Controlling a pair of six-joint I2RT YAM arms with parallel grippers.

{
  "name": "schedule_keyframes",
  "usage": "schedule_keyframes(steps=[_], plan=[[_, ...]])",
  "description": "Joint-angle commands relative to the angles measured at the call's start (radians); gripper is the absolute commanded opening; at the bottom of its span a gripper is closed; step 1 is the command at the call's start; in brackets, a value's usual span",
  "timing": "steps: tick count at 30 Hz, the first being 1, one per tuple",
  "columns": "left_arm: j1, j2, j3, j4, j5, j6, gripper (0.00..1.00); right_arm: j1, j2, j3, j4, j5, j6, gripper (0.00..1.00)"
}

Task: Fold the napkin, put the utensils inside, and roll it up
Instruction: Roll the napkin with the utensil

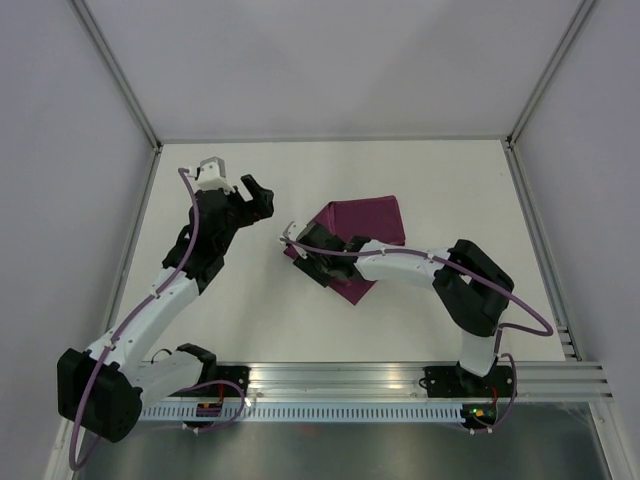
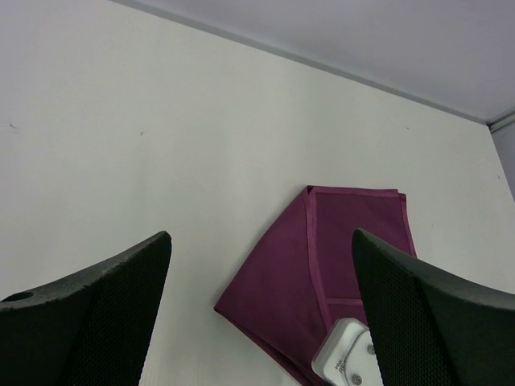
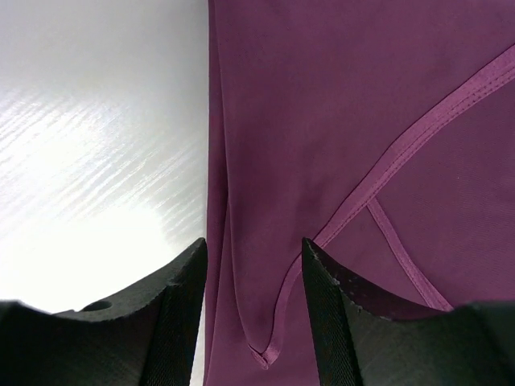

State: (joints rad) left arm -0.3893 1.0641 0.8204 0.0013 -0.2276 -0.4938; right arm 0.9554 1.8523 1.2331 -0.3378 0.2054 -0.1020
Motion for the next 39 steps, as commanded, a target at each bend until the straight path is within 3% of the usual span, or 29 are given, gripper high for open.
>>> schedule_keyframes(steps=[1, 9, 24, 31, 39], plan=[[0.013, -0.015, 0.039, -0.040, 0.011, 0.038, 0.97, 0.008, 0.012, -0.007, 0.033, 0.071, 0.012, 0.57], [0.026, 0.010, 0.046, -0.037, 0.050, 0.044, 0.96, 0.020, 0.028, -0.021, 0.046, 0.051, 0.013, 0.60], [0.036, 0.054, 0.054, -0.020, 0.091, 0.050, 0.95, 0.031, 0.058, -0.044, 0.060, 0.013, 0.007, 0.57], [0.047, 0.066, 0.057, -0.014, 0.109, 0.060, 0.95, 0.029, 0.062, -0.073, 0.068, -0.011, -0.024, 0.46], [0.050, 0.086, 0.069, -0.011, 0.122, 0.070, 0.93, 0.003, 0.053, -0.116, 0.059, -0.093, -0.083, 0.43]])
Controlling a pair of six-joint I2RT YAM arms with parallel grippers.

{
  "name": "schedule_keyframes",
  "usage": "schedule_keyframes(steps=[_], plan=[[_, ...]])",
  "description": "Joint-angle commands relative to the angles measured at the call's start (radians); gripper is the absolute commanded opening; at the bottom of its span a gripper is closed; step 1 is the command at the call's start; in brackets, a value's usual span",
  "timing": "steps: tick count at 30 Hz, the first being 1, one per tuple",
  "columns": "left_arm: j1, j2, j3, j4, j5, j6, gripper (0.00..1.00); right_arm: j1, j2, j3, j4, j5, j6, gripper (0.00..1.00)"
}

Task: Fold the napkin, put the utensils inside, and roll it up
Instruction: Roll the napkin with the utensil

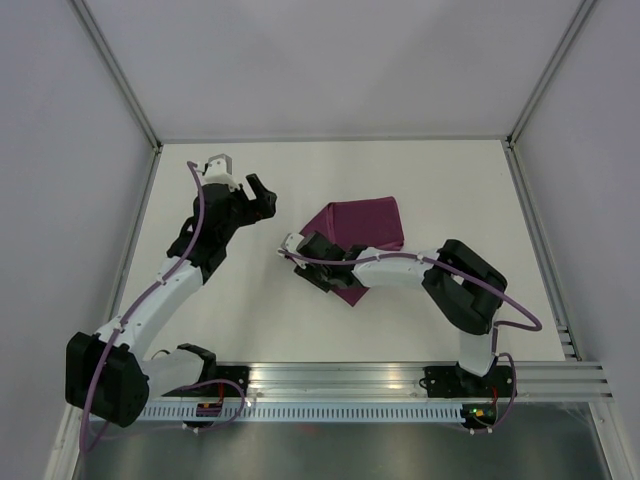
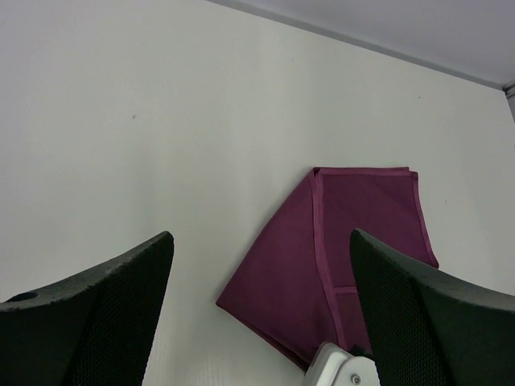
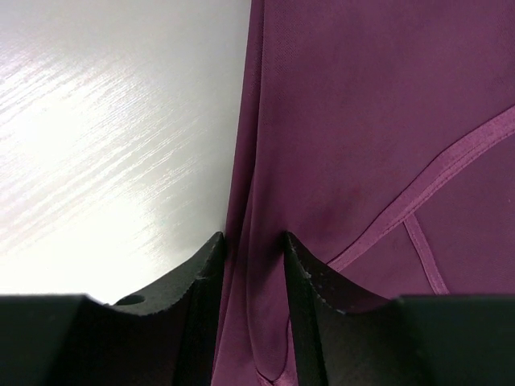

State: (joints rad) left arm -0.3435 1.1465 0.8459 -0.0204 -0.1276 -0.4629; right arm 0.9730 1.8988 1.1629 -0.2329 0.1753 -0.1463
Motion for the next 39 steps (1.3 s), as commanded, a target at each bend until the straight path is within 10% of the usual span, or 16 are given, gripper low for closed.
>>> schedule_keyframes(steps=[1, 39], plan=[[0.006, 0.005, 0.044, 0.011, 0.020, 0.041, 0.93, -0.029, -0.001, -0.054, -0.045, -0.075, -0.068, 0.41], [0.003, -0.005, -0.100, 0.164, 0.097, 0.050, 0.90, -0.252, -0.164, -0.339, -0.166, -0.389, -0.794, 0.42]])
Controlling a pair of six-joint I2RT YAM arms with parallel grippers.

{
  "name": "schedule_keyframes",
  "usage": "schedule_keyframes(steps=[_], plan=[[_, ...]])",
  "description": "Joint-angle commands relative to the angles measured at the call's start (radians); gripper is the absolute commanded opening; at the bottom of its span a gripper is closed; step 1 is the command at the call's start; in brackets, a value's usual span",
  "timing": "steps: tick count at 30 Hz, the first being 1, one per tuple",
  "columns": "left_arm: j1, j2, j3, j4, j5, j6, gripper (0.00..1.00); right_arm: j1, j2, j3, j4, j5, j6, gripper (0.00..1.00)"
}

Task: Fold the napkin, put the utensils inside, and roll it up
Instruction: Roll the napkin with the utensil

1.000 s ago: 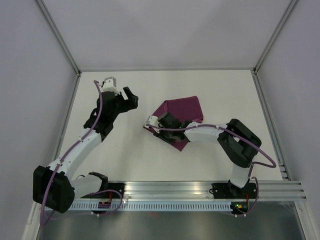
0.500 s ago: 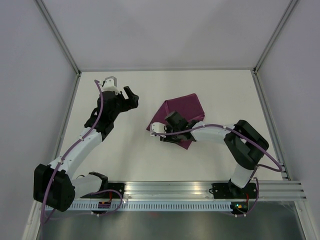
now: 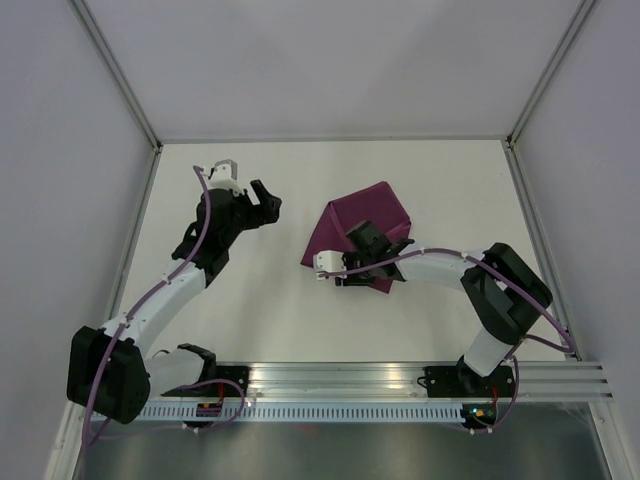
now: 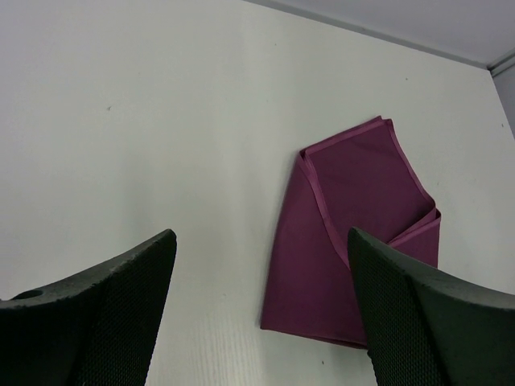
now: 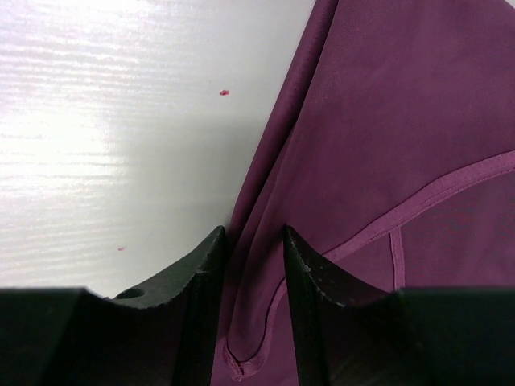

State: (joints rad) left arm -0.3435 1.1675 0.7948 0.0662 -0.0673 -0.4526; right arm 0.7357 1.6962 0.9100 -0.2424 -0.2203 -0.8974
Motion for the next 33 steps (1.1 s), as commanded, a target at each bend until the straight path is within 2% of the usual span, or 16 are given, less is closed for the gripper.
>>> schedule_keyframes(steps=[1, 8, 11, 13, 15, 20, 24, 26, 30, 33], plan=[[0.003, -0.034, -0.064, 0.095, 0.046, 0.038, 0.90, -0.015, 0.034, -0.094, -0.152, 0.007, -0.046, 0.42], [-0.031, -0.052, -0.129, 0.216, 0.046, 0.090, 0.89, -0.025, 0.023, -0.138, -0.130, 0.016, -0.052, 0.33], [-0.077, -0.046, -0.137, 0.234, -0.014, 0.138, 0.87, -0.036, 0.025, -0.143, -0.121, 0.010, -0.041, 0.31], [-0.098, -0.064, -0.173, 0.296, -0.048, 0.146, 0.87, -0.044, 0.023, -0.142, -0.138, -0.008, -0.044, 0.27], [-0.106, -0.078, -0.213, 0.374, -0.052, 0.152, 0.87, -0.061, 0.022, -0.137, -0.150, -0.036, -0.044, 0.19], [-0.144, -0.077, -0.264, 0.526, -0.091, 0.225, 0.87, -0.094, 0.037, -0.122, -0.198, -0.080, -0.061, 0.11], [-0.221, -0.077, -0.336, 0.725, -0.150, 0.333, 0.86, -0.128, 0.079, -0.068, -0.297, -0.157, -0.095, 0.09], [-0.241, -0.078, -0.397, 0.883, -0.170, 0.387, 0.86, -0.148, 0.100, -0.051, -0.325, -0.177, -0.107, 0.09], [-0.258, -0.049, -0.431, 0.990, -0.189, 0.445, 0.84, -0.197, 0.152, 0.015, -0.406, -0.230, -0.115, 0.09], [-0.261, -0.037, -0.427, 0.989, -0.189, 0.450, 0.84, -0.213, 0.168, 0.036, -0.417, -0.234, -0.098, 0.09]])
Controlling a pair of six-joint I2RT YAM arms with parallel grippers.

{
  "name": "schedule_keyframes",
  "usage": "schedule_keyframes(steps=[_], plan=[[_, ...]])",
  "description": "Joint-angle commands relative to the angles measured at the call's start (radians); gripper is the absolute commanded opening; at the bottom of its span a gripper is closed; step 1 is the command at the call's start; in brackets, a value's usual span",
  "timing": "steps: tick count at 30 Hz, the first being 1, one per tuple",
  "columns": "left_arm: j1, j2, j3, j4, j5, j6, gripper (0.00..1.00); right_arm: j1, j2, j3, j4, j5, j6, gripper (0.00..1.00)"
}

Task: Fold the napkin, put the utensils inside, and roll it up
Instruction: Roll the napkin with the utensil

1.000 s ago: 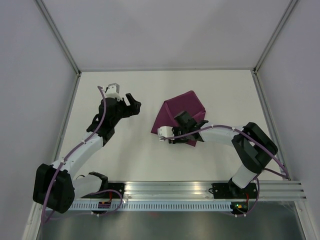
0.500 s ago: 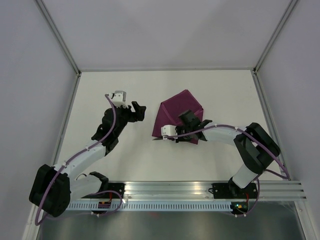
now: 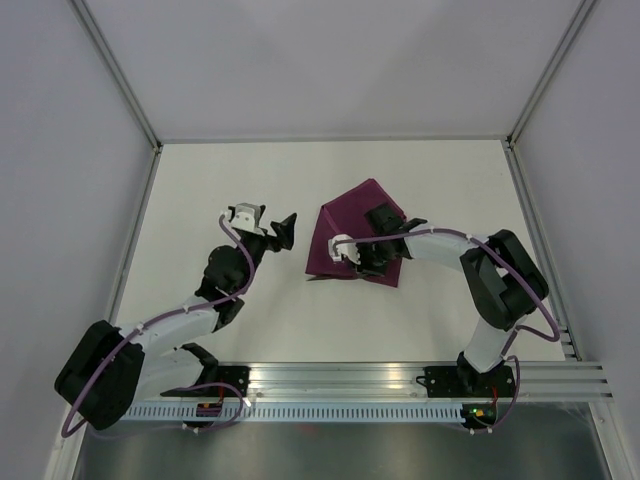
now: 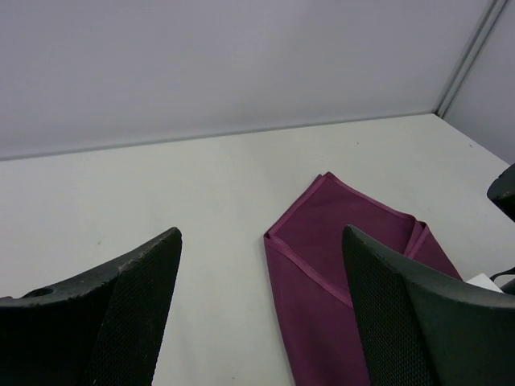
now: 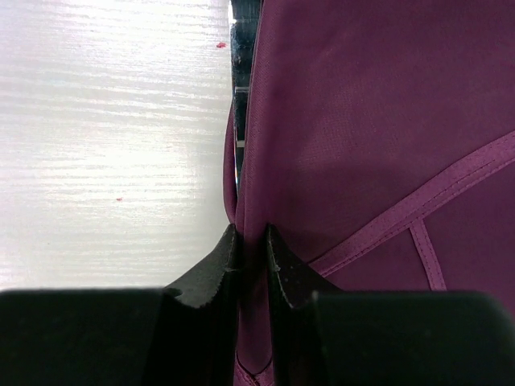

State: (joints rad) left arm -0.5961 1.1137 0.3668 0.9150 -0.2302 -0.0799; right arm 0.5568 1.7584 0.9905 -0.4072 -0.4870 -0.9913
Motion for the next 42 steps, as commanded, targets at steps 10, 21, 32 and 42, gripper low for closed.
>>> schedule_keyframes(steps=[10, 21, 32, 42], plan=[[-0.059, 0.061, -0.003, 0.137, 0.092, 0.212, 0.84, -0.078, 0.145, 0.029, -0.380, -0.039, -0.010, 0.08], [-0.270, 0.190, -0.066, 0.211, 0.186, 0.538, 0.85, -0.162, 0.289, 0.168, -0.556, -0.117, -0.066, 0.08], [-0.494, 0.437, 0.072, 0.061, 0.161, 0.824, 0.85, -0.209, 0.389, 0.243, -0.645, -0.157, -0.099, 0.08], [-0.608, 0.465, 0.176, -0.181, 0.265, 0.778, 0.84, -0.225, 0.412, 0.269, -0.659, -0.154, -0.087, 0.08]])
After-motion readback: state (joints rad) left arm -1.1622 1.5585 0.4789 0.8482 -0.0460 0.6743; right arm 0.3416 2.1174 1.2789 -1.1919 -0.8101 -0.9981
